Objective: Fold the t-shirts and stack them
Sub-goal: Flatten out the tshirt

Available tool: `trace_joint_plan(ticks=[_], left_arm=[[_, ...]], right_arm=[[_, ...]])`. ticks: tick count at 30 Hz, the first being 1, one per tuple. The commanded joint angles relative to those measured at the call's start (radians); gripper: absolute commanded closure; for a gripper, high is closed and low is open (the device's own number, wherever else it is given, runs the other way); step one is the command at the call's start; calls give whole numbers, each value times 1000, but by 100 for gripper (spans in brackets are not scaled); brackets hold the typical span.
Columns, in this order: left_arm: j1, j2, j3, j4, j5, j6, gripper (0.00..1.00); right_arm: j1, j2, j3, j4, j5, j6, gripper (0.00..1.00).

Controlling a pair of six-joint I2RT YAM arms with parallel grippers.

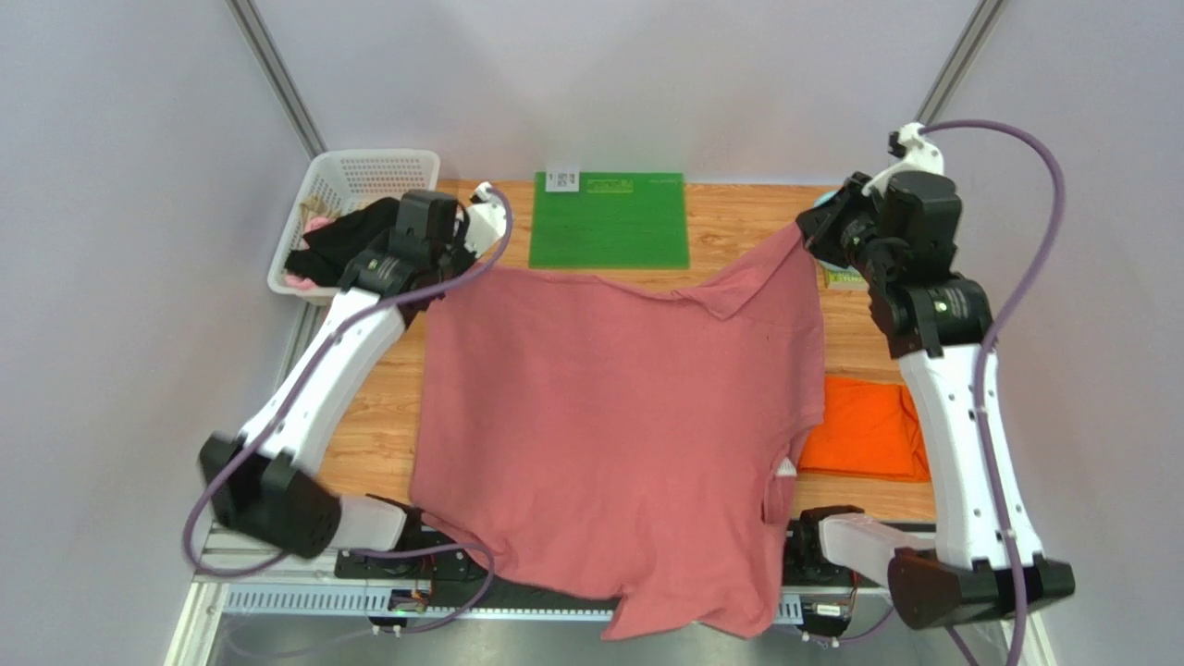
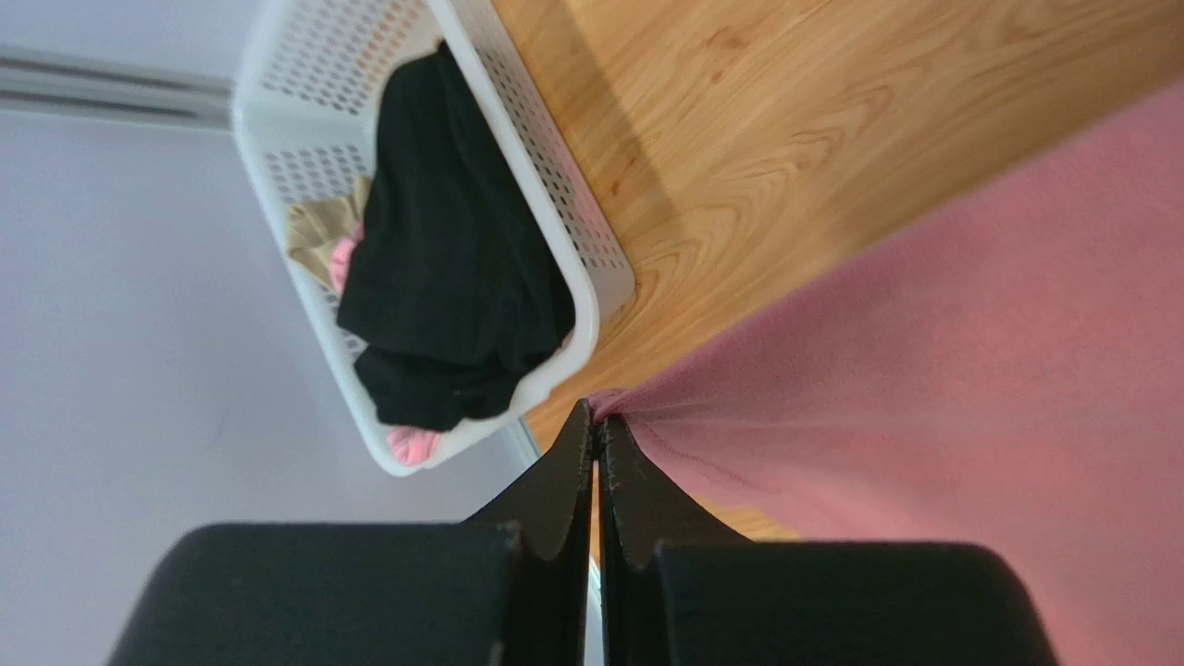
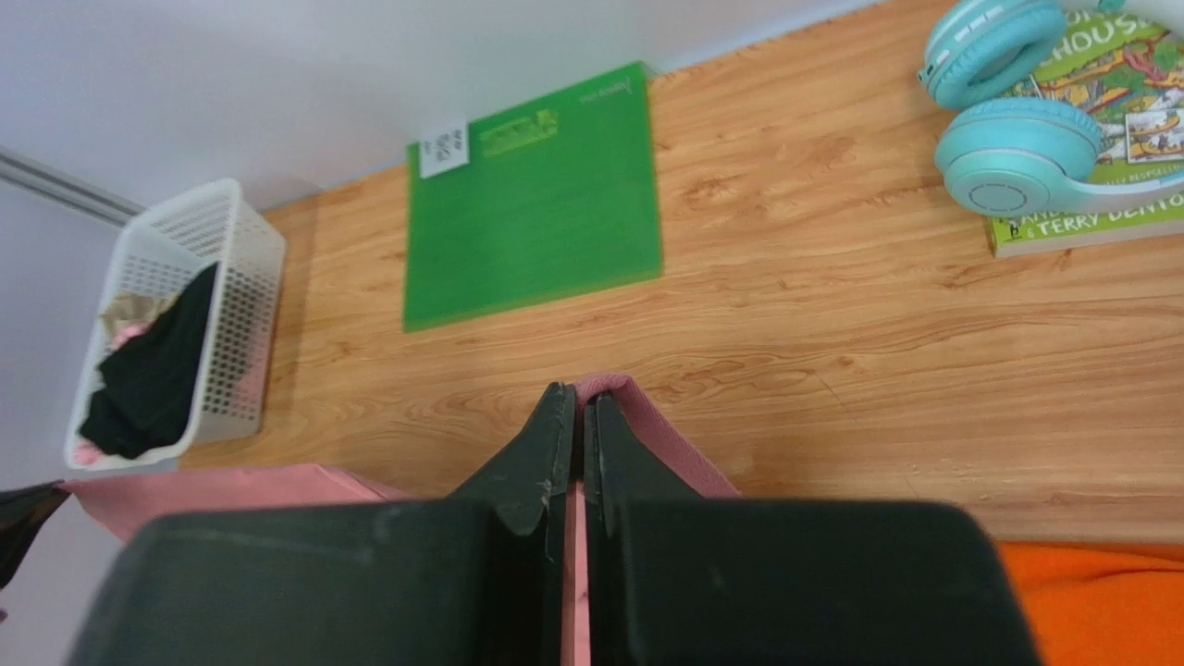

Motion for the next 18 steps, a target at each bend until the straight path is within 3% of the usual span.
trace_joint_plan(ticks=[1, 6, 12, 18], left_arm=[[114, 268, 204, 82, 4, -10, 100], [151, 528, 428, 99, -48, 21, 100], [182, 736, 649, 65, -68, 31, 100], [189, 860, 720, 59, -68, 45, 100]], right_arm=[[-2, 111, 1, 214, 49, -36, 100], [-18, 324, 81, 264, 29, -26, 100], [-22, 619, 292, 282, -48, -24, 100], [-42, 879, 587, 225, -72, -23, 100]])
